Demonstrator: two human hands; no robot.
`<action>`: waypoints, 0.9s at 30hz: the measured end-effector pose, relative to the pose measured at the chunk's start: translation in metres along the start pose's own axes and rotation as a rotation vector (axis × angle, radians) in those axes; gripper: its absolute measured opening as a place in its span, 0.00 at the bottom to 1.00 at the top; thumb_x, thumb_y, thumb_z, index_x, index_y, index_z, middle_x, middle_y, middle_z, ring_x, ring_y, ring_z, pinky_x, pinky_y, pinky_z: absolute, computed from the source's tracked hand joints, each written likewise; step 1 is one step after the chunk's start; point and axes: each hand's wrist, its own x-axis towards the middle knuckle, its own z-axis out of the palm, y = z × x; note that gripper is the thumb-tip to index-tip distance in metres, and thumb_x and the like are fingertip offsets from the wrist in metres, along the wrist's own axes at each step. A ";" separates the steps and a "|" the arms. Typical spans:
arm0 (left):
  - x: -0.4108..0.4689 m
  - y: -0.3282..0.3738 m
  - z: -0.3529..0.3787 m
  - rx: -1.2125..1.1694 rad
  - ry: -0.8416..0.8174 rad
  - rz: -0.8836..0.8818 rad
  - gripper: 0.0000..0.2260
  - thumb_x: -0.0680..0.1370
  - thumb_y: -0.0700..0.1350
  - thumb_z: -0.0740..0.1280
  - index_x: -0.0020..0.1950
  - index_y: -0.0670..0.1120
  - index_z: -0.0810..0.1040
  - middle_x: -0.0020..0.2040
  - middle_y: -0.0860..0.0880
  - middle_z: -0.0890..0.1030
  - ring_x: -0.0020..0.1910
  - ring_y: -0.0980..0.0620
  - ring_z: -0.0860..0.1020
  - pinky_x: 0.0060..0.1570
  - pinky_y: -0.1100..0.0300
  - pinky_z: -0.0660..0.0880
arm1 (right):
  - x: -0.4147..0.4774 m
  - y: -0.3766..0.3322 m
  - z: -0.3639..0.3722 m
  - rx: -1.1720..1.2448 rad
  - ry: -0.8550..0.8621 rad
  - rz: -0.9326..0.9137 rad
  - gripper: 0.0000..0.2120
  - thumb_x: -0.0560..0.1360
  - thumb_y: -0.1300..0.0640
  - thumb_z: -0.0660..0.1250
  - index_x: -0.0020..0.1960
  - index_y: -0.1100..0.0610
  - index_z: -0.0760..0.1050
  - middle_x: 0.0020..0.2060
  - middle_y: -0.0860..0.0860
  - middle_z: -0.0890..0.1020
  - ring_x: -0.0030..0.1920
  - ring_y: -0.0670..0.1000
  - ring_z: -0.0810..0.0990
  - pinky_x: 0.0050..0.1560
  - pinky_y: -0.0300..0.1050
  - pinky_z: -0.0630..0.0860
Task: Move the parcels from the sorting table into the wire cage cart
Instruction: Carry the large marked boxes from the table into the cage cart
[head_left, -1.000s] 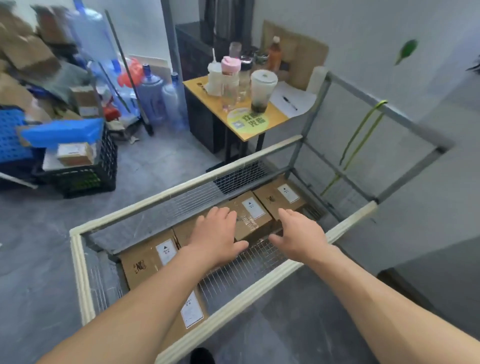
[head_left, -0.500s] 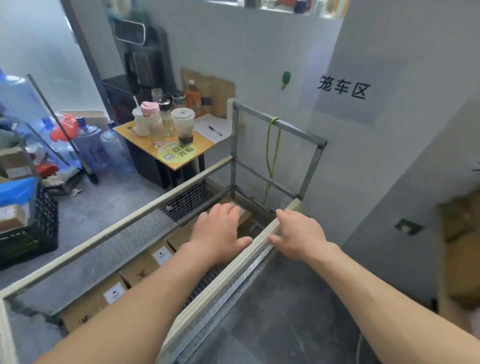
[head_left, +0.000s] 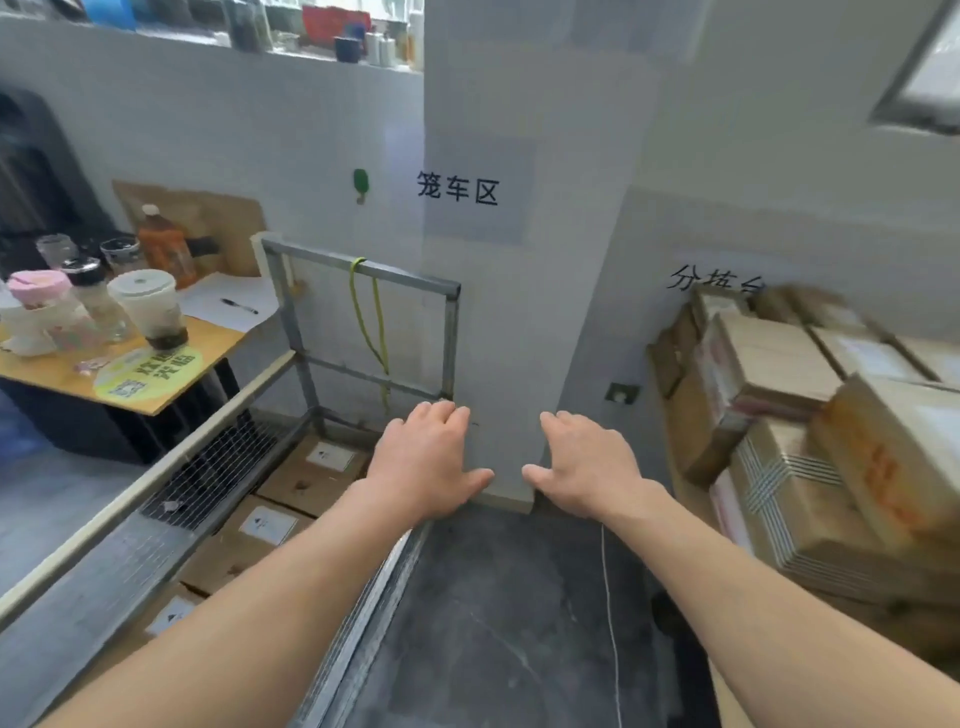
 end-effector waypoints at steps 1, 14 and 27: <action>0.002 0.007 -0.001 -0.006 -0.004 0.031 0.34 0.75 0.67 0.64 0.74 0.48 0.65 0.73 0.50 0.69 0.72 0.48 0.66 0.66 0.48 0.69 | -0.008 0.006 -0.003 -0.013 0.009 0.035 0.25 0.75 0.37 0.62 0.65 0.52 0.69 0.59 0.50 0.76 0.64 0.55 0.75 0.56 0.55 0.73; -0.013 0.096 -0.006 -0.087 -0.020 0.390 0.35 0.75 0.67 0.64 0.75 0.47 0.64 0.74 0.48 0.69 0.73 0.47 0.65 0.67 0.48 0.69 | -0.134 0.051 -0.026 -0.056 0.061 0.400 0.25 0.75 0.37 0.62 0.64 0.51 0.68 0.60 0.50 0.76 0.65 0.55 0.74 0.57 0.54 0.72; -0.054 0.258 0.002 -0.150 -0.075 0.709 0.37 0.75 0.68 0.65 0.77 0.48 0.64 0.75 0.49 0.69 0.74 0.47 0.66 0.69 0.47 0.70 | -0.294 0.143 -0.030 -0.053 0.122 0.753 0.36 0.76 0.34 0.63 0.78 0.50 0.62 0.73 0.51 0.72 0.73 0.54 0.69 0.67 0.56 0.70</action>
